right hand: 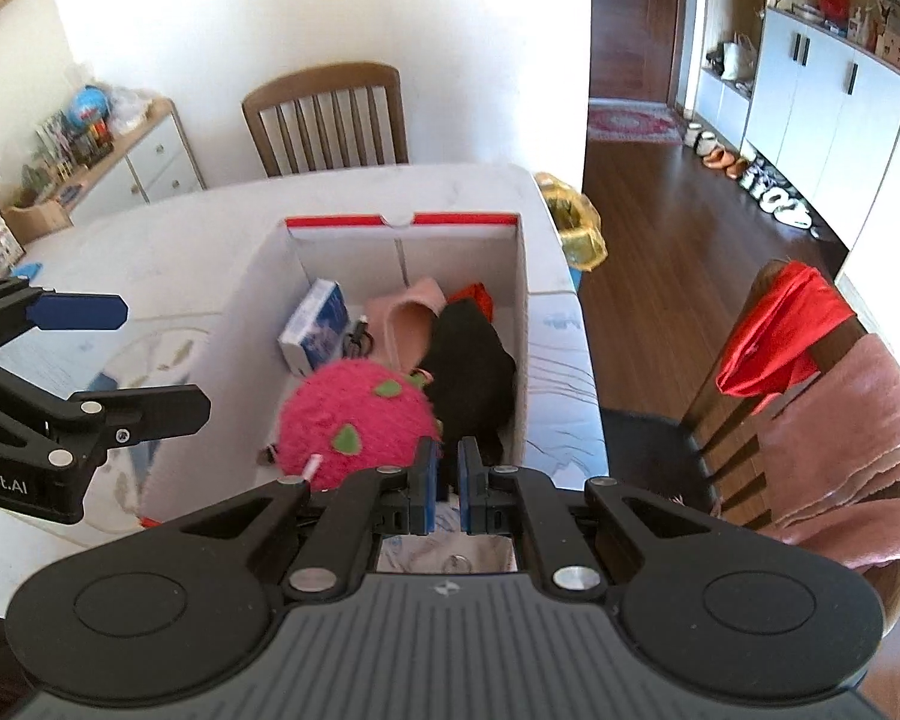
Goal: Organize objects
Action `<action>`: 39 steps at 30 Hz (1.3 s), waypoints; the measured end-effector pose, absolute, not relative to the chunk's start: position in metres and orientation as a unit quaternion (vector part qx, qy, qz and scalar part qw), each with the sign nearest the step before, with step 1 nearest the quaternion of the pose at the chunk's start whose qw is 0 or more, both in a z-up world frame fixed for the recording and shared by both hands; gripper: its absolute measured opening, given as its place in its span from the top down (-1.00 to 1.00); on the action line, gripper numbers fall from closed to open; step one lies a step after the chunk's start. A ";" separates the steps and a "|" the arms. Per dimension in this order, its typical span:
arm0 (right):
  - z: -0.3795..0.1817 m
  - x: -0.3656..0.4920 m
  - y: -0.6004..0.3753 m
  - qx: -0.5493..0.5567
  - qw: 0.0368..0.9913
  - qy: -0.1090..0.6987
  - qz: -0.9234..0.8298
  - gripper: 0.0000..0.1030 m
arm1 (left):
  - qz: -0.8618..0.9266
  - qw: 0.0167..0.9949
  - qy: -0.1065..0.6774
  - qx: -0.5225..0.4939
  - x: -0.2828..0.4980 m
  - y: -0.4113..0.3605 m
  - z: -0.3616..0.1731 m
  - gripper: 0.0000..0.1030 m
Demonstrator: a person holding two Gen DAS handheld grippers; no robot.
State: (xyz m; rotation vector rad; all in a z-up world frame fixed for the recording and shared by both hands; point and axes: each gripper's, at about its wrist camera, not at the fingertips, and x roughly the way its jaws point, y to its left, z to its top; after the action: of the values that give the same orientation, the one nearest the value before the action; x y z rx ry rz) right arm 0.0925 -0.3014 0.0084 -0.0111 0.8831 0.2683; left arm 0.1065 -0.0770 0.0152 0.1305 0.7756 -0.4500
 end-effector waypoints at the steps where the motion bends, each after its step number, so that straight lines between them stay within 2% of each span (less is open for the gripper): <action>1: 0.011 0.090 -0.301 -0.004 0.898 0.421 0.131 0.87 | -0.217 0.901 0.370 0.061 0.104 -0.075 0.017 -0.97; 8: 0.021 0.072 -0.292 0.001 0.911 0.389 0.138 0.87 | -0.213 0.916 0.338 0.025 0.088 -0.058 0.027 -0.97; 11: 0.022 0.065 -0.287 0.001 0.914 0.381 0.140 0.78 | -0.215 0.919 0.330 0.015 0.081 -0.052 0.028 -0.97; 15: 0.023 0.054 -0.284 0.012 0.917 0.373 0.141 0.44 | -0.219 0.921 0.322 0.009 0.072 -0.047 0.026 -0.97; 17: 0.023 0.049 -0.282 0.016 0.918 0.371 0.138 0.36 | -0.224 0.920 0.322 0.004 0.069 -0.045 0.025 -0.97; 22: 0.023 0.033 -0.277 0.020 0.925 0.356 0.136 -0.17 | -0.227 0.920 0.319 0.005 0.060 -0.045 0.021 -0.97; 26: 0.026 0.022 -0.275 0.022 0.933 0.336 0.129 -0.41 | -0.225 0.922 0.315 0.006 0.053 -0.044 0.021 -0.97; 28: 0.026 0.018 -0.274 0.022 0.935 0.329 0.126 -0.60 | -0.227 0.922 0.315 0.005 0.052 -0.043 0.021 -0.97; 39: 0.024 0.008 -0.269 0.022 0.939 0.325 0.114 -0.63 | -0.219 0.923 0.317 -0.009 0.046 -0.033 0.019 -0.97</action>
State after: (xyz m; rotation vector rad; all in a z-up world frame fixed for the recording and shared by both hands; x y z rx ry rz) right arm 0.0080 -0.2691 0.0237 0.0455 0.6637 0.2331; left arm 0.0462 -0.0327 0.0189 -0.0181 0.6503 -0.4499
